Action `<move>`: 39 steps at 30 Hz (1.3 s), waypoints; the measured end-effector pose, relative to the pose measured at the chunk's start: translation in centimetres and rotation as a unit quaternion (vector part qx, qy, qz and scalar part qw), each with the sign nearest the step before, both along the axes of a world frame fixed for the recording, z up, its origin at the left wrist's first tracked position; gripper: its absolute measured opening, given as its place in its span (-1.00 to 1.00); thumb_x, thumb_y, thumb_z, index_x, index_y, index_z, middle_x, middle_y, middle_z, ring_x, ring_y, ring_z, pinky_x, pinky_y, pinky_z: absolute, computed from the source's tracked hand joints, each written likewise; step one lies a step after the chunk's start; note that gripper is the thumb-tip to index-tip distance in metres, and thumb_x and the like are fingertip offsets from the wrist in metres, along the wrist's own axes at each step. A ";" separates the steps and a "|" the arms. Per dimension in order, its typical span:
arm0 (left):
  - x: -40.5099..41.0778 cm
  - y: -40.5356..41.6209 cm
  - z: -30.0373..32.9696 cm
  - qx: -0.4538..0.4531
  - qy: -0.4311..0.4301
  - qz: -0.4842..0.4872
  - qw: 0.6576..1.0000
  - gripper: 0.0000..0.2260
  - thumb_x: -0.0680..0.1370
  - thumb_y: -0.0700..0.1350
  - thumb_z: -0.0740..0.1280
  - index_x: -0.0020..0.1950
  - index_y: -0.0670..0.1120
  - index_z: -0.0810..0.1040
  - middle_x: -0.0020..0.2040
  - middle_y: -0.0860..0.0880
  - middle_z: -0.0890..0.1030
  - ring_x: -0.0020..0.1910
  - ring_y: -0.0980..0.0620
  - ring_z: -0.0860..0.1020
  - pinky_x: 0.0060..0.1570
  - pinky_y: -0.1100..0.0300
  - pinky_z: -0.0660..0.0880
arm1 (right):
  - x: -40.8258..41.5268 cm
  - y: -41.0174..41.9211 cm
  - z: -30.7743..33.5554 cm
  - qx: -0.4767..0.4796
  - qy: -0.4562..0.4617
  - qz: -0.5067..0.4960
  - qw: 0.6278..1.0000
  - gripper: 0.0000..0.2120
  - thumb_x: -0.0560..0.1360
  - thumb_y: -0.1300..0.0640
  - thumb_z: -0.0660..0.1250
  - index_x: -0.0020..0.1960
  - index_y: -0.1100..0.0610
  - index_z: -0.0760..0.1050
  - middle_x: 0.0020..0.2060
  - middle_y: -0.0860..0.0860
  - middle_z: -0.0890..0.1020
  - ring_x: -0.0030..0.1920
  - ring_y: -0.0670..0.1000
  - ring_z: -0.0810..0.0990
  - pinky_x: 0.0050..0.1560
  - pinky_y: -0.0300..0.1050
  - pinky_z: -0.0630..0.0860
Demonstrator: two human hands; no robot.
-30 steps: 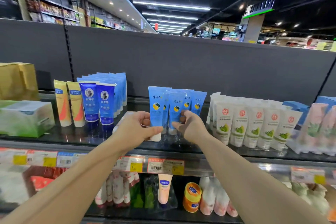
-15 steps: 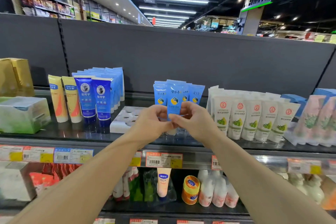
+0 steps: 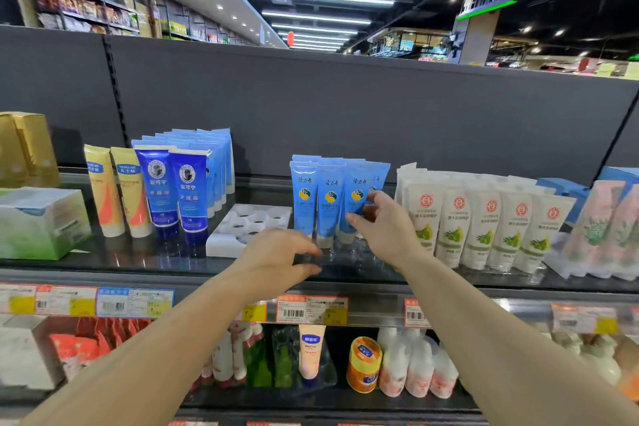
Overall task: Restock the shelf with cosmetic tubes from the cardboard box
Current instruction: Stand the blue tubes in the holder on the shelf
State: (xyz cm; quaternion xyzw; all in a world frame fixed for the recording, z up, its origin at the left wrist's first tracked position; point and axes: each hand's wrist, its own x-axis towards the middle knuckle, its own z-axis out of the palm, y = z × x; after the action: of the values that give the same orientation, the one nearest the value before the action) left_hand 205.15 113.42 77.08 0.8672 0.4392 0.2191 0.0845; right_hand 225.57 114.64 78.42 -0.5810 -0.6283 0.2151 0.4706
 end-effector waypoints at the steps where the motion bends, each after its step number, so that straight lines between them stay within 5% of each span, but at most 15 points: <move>1: -0.1 0.0 -0.1 0.001 0.003 -0.003 1.000 -0.78 0.54 0.01 0.36 0.18 0.08 0.62 0.11 0.16 0.61 0.12 0.16 0.49 0.11 0.24 0.38 | 0.0 0.1 -0.1 -0.009 -0.009 0.004 1.000 -0.73 0.52 0.15 0.39 0.19 0.02 0.45 0.10 -0.11 0.61 0.02 -0.16 0.58 -0.17 -0.37 0.51; 13: 0.0 0.5 0.0 -0.003 0.022 0.005 1.000 -0.75 0.60 -0.11 0.28 0.25 0.09 0.58 0.22 0.13 0.58 0.20 0.15 0.48 0.16 0.25 0.39 | -0.2 0.1 -0.3 -0.038 -0.042 -0.007 0.998 -0.66 0.53 0.11 0.37 0.28 0.02 0.41 0.13 -0.12 0.58 0.02 -0.16 0.55 -0.32 -0.43 0.45; 18: 0.0 0.1 0.3 0.003 -0.015 -0.017 1.000 -0.79 0.58 -0.11 0.32 0.19 0.04 0.62 0.10 0.09 0.62 0.07 0.15 0.52 0.14 0.16 0.50 | -0.5 -0.8 -0.2 -0.041 -0.025 -0.034 0.998 -0.56 0.52 0.10 0.38 0.37 0.05 0.39 0.16 -0.10 0.59 0.06 -0.15 0.54 -0.10 -0.35 0.50; 21: -0.4 0.1 0.5 0.024 -0.069 -0.039 0.997 -0.80 0.57 -0.08 0.33 0.17 0.00 0.62 0.01 0.12 0.60 -0.06 0.20 0.47 -0.05 0.30 0.47 | -0.9 -2.1 0.1 -0.038 0.005 -0.062 0.997 -0.47 0.52 0.10 0.38 0.45 0.09 0.32 0.17 -0.07 0.58 0.10 -0.12 0.55 0.05 -0.24 0.55; 26: -1.8 -0.3 0.8 0.033 -0.122 -0.053 0.991 -0.79 0.57 -0.07 0.34 0.19 -0.02 0.60 0.09 0.06 0.63 0.06 0.13 0.52 0.06 0.18 0.49 | -3.1 -5.1 0.0 -0.045 0.023 -0.120 0.992 -0.46 0.54 0.06 0.35 0.47 0.10 0.31 0.29 -0.01 0.53 0.21 -0.08 0.53 0.20 -0.18 0.48; 32: -5.6 -3.3 0.5 0.066 -0.144 -0.036 0.987 -0.79 0.56 -0.01 0.33 0.16 -0.02 0.60 0.03 0.05 0.63 -0.01 0.09 0.53 0.01 0.13 0.52 | -8.6 -10.5 -0.6 -0.051 -0.038 -0.161 0.985 -0.57 0.58 0.04 0.28 0.43 0.07 0.35 0.26 -0.05 0.54 0.17 -0.12 0.50 0.17 -0.25 0.39; 39: -15.4 -10.1 -2.7 0.088 -0.105 0.041 0.990 -0.81 0.53 0.02 0.33 0.08 0.00 0.62 -0.07 0.04 0.64 -0.05 0.00 0.57 -0.11 0.16 0.44 | -19.2 -16.5 -3.1 -0.090 -0.207 -0.069 0.972 -0.49 0.62 -0.02 0.17 0.53 0.05 0.19 0.46 -0.04 0.34 0.45 -0.01 0.29 0.38 -0.16 0.22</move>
State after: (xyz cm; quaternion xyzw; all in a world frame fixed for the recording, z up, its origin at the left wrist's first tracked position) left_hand 189.73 103.37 74.41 0.8247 0.4421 0.3500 0.0440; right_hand 206.39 98.17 75.32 -0.6949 -0.6486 0.1124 0.2895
